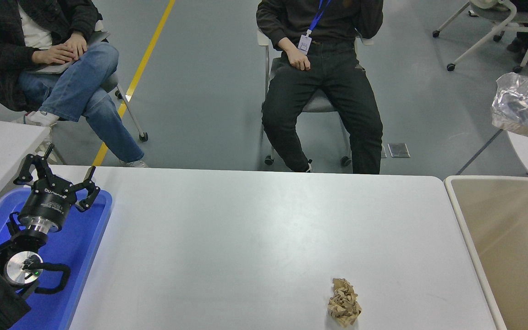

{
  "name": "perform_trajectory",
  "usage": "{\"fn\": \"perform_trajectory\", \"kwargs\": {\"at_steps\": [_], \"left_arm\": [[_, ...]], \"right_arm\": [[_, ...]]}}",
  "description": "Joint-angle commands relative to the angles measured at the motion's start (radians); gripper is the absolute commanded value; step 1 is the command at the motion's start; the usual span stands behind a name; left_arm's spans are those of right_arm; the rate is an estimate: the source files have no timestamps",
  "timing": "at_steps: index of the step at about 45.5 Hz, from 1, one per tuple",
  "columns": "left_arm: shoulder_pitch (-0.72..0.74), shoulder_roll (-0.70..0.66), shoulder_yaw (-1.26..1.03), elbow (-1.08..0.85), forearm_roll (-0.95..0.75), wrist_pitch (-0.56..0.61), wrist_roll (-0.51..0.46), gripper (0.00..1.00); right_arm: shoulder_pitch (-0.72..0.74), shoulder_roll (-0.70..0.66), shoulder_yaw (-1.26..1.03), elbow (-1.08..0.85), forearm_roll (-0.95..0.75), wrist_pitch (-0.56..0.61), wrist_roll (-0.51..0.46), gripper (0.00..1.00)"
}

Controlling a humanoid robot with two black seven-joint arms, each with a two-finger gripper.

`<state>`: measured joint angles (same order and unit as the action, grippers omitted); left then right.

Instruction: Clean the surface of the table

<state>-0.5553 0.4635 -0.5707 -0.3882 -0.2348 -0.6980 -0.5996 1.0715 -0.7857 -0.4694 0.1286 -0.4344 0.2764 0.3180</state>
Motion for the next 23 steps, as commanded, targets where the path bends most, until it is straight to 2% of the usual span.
{"fn": "perform_trajectory", "kwargs": {"at_steps": [1,12,23], "left_arm": [[0.0,0.0,0.0,0.0,0.0,0.0,0.0,1.0],[0.0,0.0,0.0,0.0,0.0,0.0,0.0,1.0],[0.0,0.0,0.0,0.0,0.0,0.0,0.0,1.0]], "right_arm": [[-0.064,0.003,0.031,-0.058,0.06,-0.006,-0.114,0.0],[-0.123,0.008,0.11,-0.079,0.06,-0.014,-0.212,0.0],[-0.22,0.063,0.184,-0.156,0.059,-0.023,-0.249,0.0]]}}
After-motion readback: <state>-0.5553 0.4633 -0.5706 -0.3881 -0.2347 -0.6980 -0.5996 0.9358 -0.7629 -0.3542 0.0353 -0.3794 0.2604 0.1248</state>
